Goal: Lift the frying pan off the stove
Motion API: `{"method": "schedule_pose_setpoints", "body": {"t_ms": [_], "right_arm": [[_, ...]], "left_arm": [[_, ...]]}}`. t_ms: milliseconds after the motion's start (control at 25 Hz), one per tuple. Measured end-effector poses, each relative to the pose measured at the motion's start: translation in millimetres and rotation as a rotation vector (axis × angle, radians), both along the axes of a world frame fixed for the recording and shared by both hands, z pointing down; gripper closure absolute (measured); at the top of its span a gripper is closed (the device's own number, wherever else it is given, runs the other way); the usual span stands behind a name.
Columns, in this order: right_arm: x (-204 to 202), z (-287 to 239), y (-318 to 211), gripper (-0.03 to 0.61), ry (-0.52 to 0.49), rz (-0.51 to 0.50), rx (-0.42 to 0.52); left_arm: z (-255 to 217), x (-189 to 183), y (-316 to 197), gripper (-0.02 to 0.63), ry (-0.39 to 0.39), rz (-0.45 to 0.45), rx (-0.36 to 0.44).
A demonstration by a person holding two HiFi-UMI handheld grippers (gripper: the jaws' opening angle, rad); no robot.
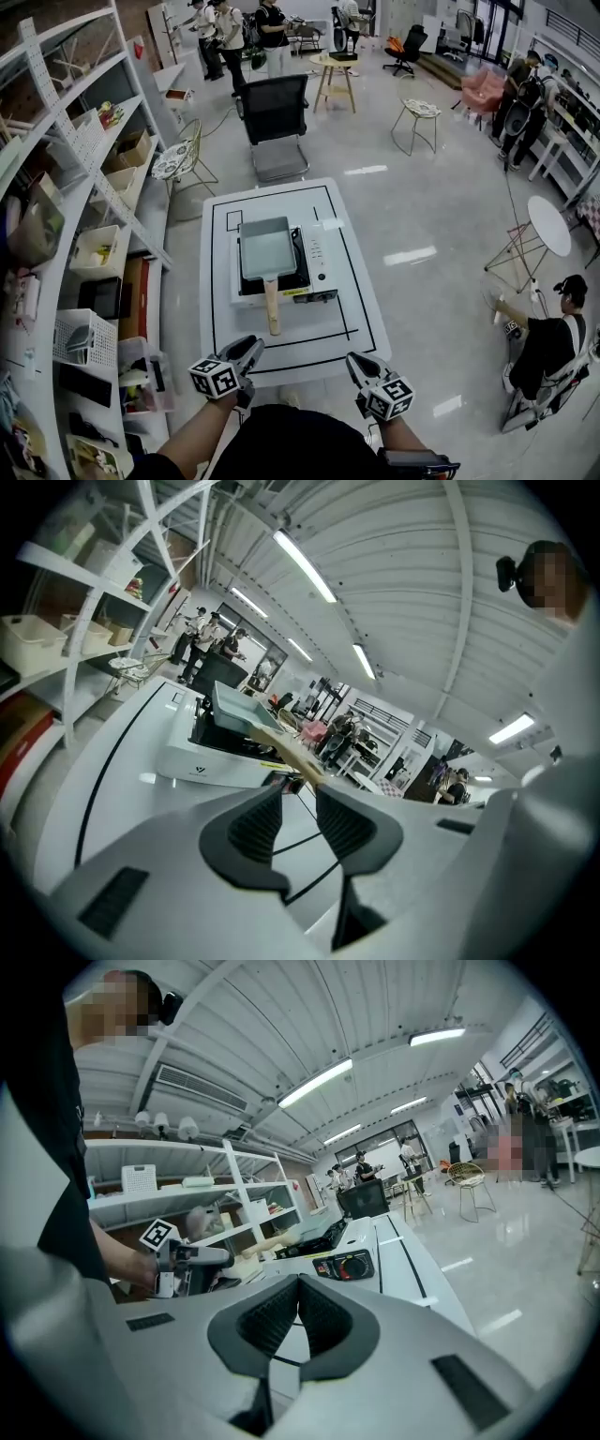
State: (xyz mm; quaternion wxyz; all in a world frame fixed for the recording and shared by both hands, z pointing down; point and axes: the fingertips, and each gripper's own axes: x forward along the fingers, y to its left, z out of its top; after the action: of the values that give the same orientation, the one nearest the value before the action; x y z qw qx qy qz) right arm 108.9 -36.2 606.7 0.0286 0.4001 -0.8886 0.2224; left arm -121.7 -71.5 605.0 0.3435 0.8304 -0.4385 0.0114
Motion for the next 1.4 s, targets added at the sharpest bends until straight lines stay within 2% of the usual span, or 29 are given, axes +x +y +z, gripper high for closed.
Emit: {"method": "schedule_pose_setpoints", "body": {"t_ms": [120, 240, 400, 600, 720, 880, 1080, 1400], "right_arm": [[-8.0, -3.7, -14.0, 0.554, 0.012, -0.004, 0.005], [-13.8, -6.6, -26.0, 0.554, 0.028, 0.000, 0.009], [-23.1, -20.3, -42.5, 0.554, 0.042, 0.040, -0.006], [-33.3, -21.9, -55.3, 0.553, 0.053, 0.063, -0.012], [-38.2, -21.2, -58.9, 0.554, 0.066, 0.075, -0.015], [-43.8, -23.6, -66.5, 0.554, 0.088, 0.075, -0.015], [-46.1, -20.8, -72.7, 0.554, 0.086, 0.054, -0.036], [-49.3, -17.0, -89.8, 0.554, 0.064, -0.007, -0.052]], "left_arm": [[0.6, -5.6, -17.4, 0.444, 0.083, -0.013, -0.032], [-2.9, -4.0, -31.2, 0.391, 0.168, 0.015, -0.054], [-7.1, -0.8, -47.2, 0.363, 0.263, 0.055, -0.096], [-0.2, 4.5, -61.8, 0.335, 0.330, 0.116, -0.168], [-4.3, 7.1, -69.1, 0.306, 0.390, 0.131, -0.186], [-8.4, 11.5, -81.1, 0.290, 0.446, 0.150, -0.221], [-9.2, 19.0, -94.9, 0.282, 0.613, 0.126, -0.320], [-6.3, 22.5, -111.9, 0.282, 0.680, 0.108, -0.363]]}}
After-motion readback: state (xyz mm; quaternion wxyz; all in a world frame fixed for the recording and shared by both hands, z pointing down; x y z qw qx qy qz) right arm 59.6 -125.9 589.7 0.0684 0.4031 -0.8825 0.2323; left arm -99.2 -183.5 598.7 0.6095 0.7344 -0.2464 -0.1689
